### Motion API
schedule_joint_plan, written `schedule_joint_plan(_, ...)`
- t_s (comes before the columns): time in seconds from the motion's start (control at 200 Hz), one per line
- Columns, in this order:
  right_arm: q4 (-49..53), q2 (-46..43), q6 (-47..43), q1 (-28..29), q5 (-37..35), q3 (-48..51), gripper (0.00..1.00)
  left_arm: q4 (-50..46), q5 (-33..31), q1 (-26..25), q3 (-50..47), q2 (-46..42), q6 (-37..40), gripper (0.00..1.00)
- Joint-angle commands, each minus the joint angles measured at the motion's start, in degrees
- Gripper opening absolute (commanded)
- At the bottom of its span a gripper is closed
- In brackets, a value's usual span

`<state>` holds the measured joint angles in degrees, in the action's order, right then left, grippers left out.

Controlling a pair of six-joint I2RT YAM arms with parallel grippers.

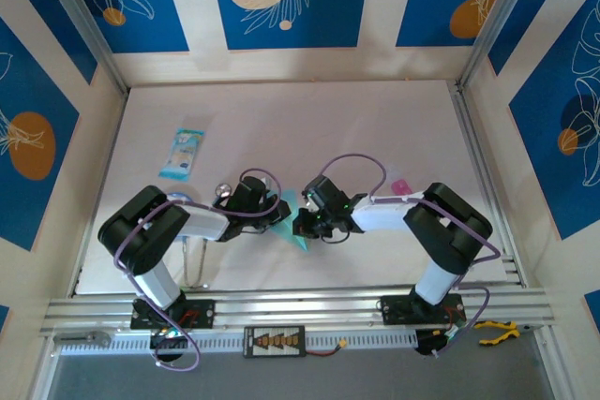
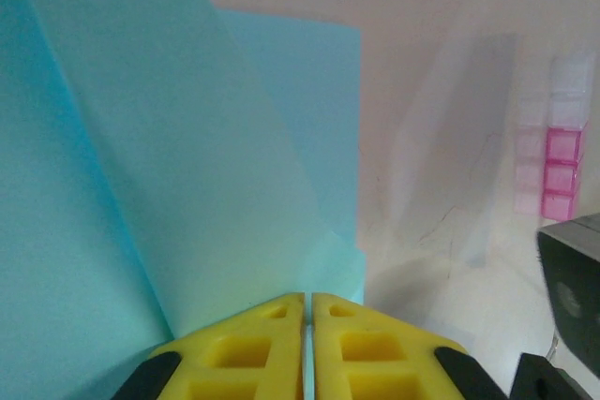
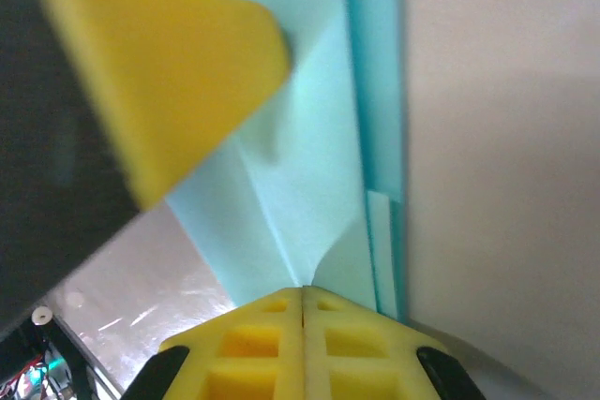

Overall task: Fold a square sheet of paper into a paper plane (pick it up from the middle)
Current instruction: Fourth fold the wing at the center of the table.

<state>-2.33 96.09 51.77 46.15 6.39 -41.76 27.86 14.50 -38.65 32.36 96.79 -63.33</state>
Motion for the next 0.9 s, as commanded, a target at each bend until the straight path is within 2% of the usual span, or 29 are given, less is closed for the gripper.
schedule_joint_plan(0.0, 0.0, 1.3, 1.6, -0.4, 0.6, 2.6, 0.05, -5.9, -2.8, 0.0, -0.4, -0.5, 2.1, 0.13)
schedule_joint_plan(0.3, -5.8, 0.7, 4.2, -1.1, 2.9, 7.6, 0.03, -7.6, -1.6, -0.2, 0.4, -6.7, 6.8, 0.23)
schedule_joint_plan(0.44, -6.8, 0.6, 4.2, -1.8, 3.8, 8.2, 0.03, -8.6, 0.9, -0.8, 0.4, -7.2, 8.1, 0.19)
schedule_joint_plan(0.675, -7.4, 0.6, 4.3, -2.3, 4.3, 8.8, 0.02, -8.3, 6.2, -2.0, 2.7, -1.7, 9.6, 0.16)
schedule_joint_plan(0.775, -7.5, 0.4, 4.2, -2.4, 4.4, 8.9, 0.02, -8.6, 5.4, -2.1, 3.7, 0.6, 9.2, 0.15)
schedule_joint_plan(0.89, -7.1, -1.4, 3.5, -2.7, 4.4, 9.1, 0.02, -14.8, 2.4, -2.1, 5.3, 1.6, 9.3, 0.12)
